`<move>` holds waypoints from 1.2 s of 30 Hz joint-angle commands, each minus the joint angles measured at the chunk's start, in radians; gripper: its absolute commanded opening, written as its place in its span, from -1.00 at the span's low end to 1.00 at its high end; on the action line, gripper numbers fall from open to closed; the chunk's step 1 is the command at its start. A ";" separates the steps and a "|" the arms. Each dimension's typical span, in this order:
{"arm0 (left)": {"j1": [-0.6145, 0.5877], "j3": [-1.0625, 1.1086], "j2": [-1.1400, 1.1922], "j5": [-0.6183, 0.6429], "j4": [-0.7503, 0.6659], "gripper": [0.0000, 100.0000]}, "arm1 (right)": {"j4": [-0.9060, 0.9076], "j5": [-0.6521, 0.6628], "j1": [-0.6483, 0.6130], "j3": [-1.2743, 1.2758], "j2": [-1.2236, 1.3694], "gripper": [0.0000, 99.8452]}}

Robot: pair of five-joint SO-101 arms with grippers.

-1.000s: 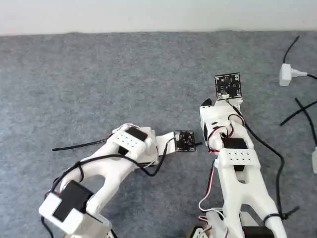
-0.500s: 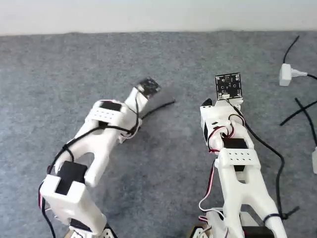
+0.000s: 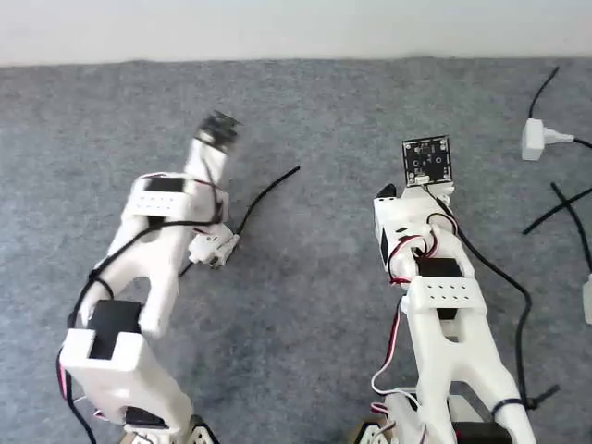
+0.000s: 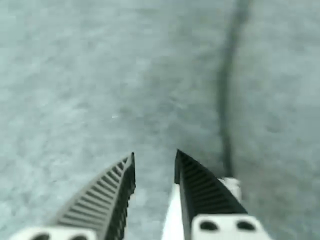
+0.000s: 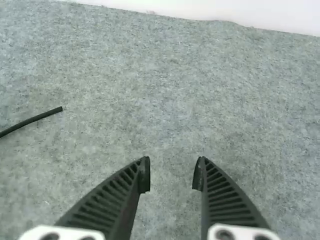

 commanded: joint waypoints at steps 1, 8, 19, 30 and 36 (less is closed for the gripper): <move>-0.040 -0.062 -0.006 0.049 -0.023 -0.76 | -0.016 0.014 -0.005 -0.014 -0.008 -0.67; -0.040 -0.064 -0.009 0.018 0.021 -0.76 | -0.018 0.015 -0.004 -0.014 -0.008 -0.67; -0.132 -0.021 -0.015 -0.055 0.201 -0.76 | -0.022 0.017 -0.002 -0.014 -0.008 -0.67; -0.209 0.030 -0.015 -0.063 0.316 -0.76 | -0.022 0.017 -0.002 -0.014 -0.008 -0.67; -0.210 0.142 -0.031 -0.118 0.325 -0.82 | -0.022 0.017 -0.001 -0.014 -0.008 -0.67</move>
